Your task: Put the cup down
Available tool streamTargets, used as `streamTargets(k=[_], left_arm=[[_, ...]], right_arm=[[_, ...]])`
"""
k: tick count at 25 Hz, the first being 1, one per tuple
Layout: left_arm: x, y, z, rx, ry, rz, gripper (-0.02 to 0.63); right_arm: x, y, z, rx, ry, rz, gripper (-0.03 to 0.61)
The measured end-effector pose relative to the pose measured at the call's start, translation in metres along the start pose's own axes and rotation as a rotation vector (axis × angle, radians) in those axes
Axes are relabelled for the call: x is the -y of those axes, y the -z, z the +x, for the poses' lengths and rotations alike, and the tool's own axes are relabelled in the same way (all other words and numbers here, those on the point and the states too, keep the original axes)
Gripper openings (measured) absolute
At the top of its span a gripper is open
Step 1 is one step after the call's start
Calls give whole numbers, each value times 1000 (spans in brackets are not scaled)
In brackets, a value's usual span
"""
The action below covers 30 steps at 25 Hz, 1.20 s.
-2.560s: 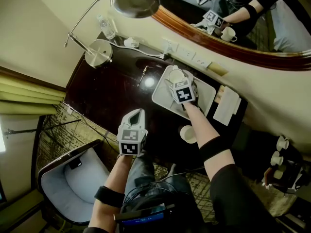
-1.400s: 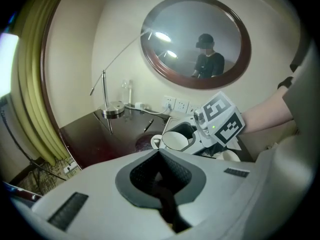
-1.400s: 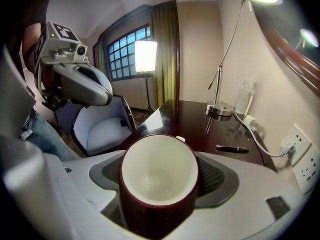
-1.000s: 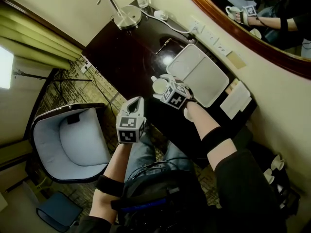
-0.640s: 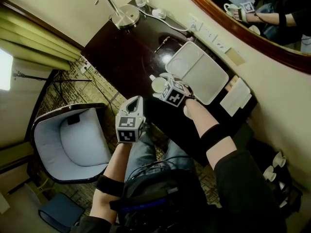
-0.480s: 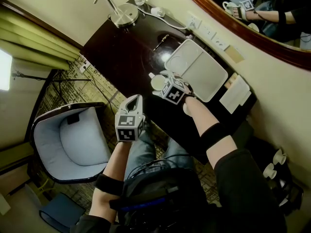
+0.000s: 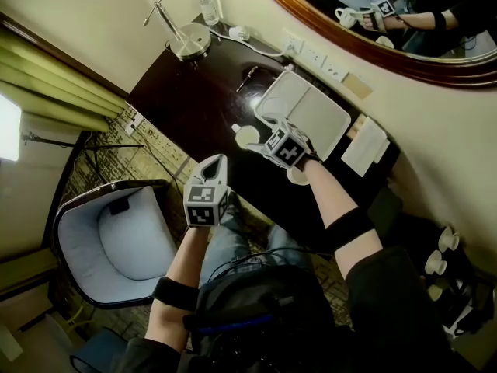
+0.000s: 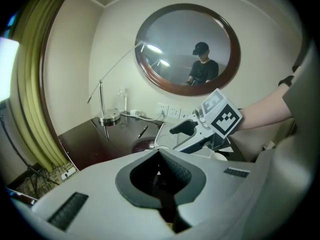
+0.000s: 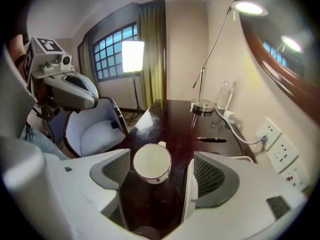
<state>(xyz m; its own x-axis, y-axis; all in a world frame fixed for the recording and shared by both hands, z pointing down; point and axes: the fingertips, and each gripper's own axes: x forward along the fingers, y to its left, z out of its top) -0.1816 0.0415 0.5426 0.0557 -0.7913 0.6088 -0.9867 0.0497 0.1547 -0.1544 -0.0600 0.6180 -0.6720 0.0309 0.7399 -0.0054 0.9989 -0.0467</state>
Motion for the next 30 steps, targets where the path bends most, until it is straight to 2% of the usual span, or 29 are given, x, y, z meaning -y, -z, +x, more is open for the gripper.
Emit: streamTargets(k=[6,8,12,18,22,27,30], left_arm=[[2,-16,-2,24,29,56,-14],[5,-22,-2,25,49,74,-14],[13,-36,6,37,89,102,-14],[16,-42,13,36,131,107,-14],[21,-41,22,30,153,128,-14],[37,-41,22,17,179,153,-14],[48,-41,22,8,200,166,-14]], right_arm=[[6,-15,-65,99,136,142,367],[8,-16,-87,135,187,191,366],[26,-7,-134,224,312,309,299],[38,43,-183,268,485,481,161],[39,72,-210,274,559,548,119],[31,95,-237,281,632,615,26],[24,121,-243,280,656,651,17]])
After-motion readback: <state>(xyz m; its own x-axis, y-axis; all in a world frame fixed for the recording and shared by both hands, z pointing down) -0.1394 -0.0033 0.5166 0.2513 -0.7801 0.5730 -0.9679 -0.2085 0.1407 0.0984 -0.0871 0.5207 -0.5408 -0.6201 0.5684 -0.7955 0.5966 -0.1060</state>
